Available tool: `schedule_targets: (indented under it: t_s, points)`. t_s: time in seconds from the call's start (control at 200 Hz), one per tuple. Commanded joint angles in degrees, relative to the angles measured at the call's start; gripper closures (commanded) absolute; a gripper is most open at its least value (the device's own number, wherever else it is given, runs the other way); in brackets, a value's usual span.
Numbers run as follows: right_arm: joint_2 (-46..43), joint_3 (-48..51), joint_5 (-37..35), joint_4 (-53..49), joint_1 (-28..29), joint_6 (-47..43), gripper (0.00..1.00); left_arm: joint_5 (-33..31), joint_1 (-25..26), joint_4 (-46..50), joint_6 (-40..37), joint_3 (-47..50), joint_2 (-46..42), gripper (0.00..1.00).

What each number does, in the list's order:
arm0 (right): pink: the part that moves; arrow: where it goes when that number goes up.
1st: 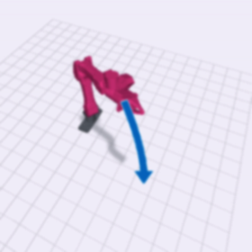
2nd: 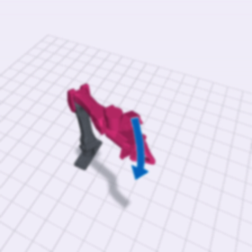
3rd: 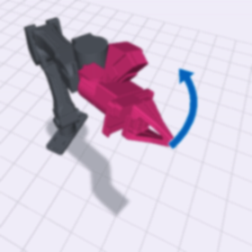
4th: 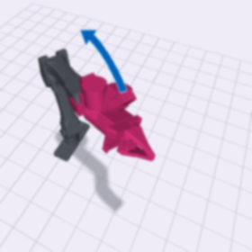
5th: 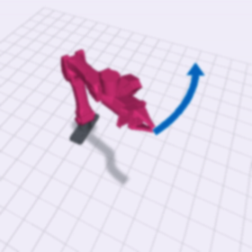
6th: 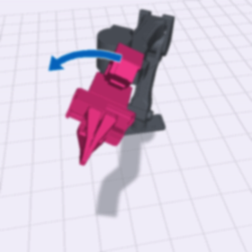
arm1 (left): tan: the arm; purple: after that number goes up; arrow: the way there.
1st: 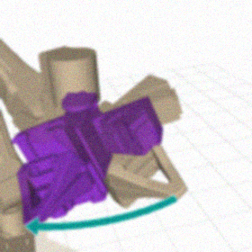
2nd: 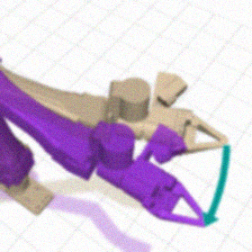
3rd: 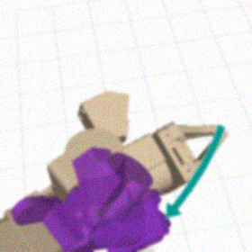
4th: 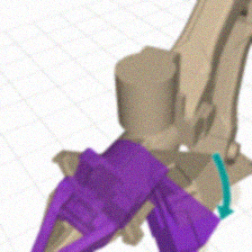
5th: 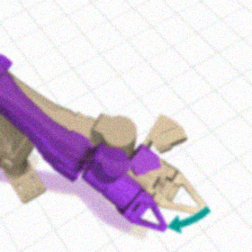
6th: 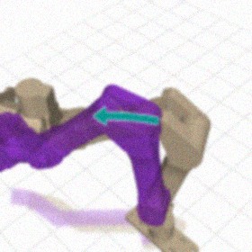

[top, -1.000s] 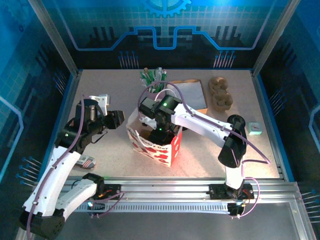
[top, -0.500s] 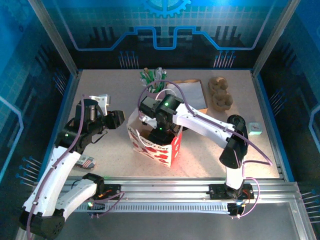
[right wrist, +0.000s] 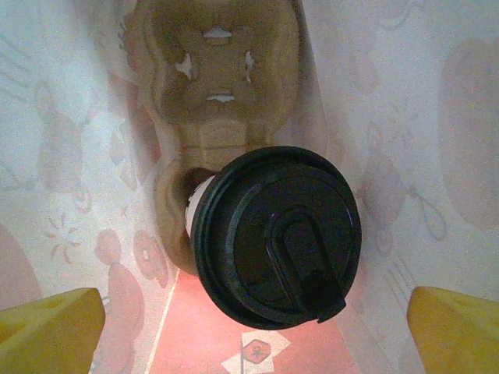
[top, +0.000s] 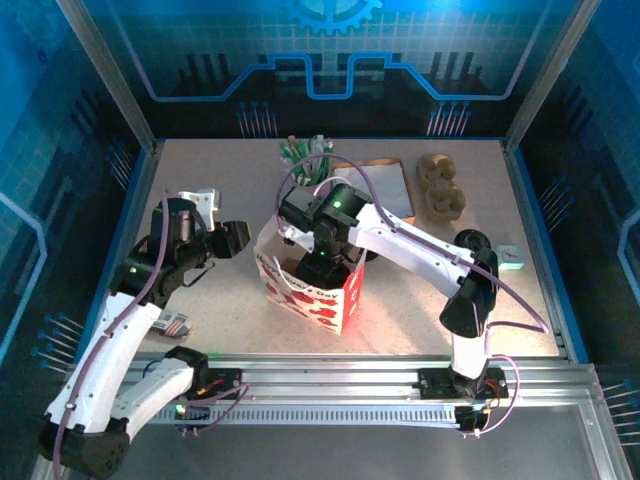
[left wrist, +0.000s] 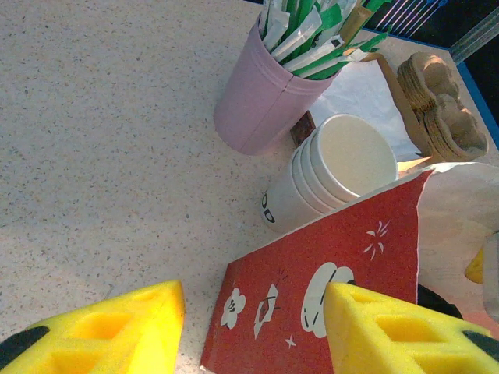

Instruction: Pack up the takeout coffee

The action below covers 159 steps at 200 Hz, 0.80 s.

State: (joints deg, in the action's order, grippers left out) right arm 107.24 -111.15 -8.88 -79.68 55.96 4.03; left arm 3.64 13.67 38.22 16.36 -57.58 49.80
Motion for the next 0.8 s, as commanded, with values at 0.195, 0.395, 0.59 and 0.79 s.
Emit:
schedule_targets:
  t_s: [0.195,0.395,0.59,0.79]
  points:
    - [-2.01,-3.36,-1.44,-2.83,1.47,0.45,0.0,-0.21,-0.31,-0.79,-0.8,0.7,-0.53,0.48]
    - [-1.59,-5.0,-2.05,-3.69,2.13,0.76,0.0,-0.12,-0.31,-0.79,-0.8,0.63,-0.5,0.48]
    - [-0.99,-6.49,-2.46,-4.52,2.53,0.86,0.0,-0.04,-0.31,-0.79,-0.79,0.63,-0.59,0.47]
    - [-0.78,-7.74,-2.94,-5.35,2.93,0.96,0.0,0.05,-0.31,-0.88,-0.72,0.69,-0.6,0.47]
